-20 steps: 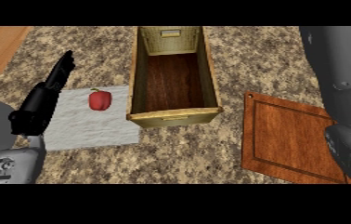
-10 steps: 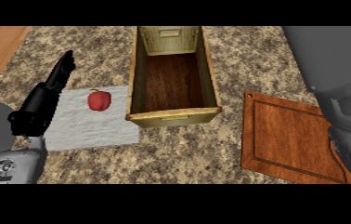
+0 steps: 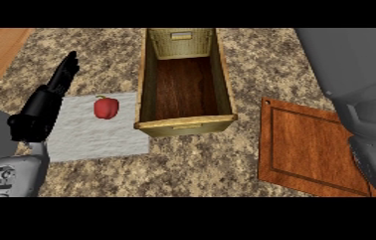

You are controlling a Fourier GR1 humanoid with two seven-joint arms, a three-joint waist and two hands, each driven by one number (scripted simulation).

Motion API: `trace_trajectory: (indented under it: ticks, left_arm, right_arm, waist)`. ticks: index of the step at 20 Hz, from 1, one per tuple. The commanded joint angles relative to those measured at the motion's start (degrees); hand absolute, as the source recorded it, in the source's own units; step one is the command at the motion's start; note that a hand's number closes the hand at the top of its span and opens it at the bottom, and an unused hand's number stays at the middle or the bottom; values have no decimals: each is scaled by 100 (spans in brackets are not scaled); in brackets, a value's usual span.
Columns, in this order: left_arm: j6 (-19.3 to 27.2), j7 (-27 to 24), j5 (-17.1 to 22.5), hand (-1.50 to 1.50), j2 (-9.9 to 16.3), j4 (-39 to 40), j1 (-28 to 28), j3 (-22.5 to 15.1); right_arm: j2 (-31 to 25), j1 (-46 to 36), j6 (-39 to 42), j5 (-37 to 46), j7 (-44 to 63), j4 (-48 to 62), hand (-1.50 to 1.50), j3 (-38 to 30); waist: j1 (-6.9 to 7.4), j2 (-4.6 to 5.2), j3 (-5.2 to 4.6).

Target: Pick the sweet potato from the cutting board and place it in the basket

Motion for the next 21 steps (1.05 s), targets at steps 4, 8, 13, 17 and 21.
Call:
trace_trajectory:
  ticks: [4,8,13,17,21]
  left_arm:
    - [-45,-83,-16,0,-63,113,80,-13]
    - [24,164,-46,0,-106,-102,-59,-61]
    - [59,43,-40,0,-159,-228,157,-50]
    - [-218,98,129,0,34,-148,71,59]
    - [-349,100,188,0,174,-211,37,143]
  right_arm:
    - [96,254,-396,-435,139,-389,-150,-636]
    - [221,-80,-1715,-652,447,83,-150,-1461]
    - [-209,108,-2806,-597,469,40,-150,-1992]
    - [-591,413,-3320,-465,154,347,-150,-2231]
    - [-1221,450,-3345,-628,50,495,-150,-2603]
  waist:
    - [-58,-25,4]
    - [58,11,1]
    - [35,14,2]
    - [79,48,1]
    - [82,38,2]
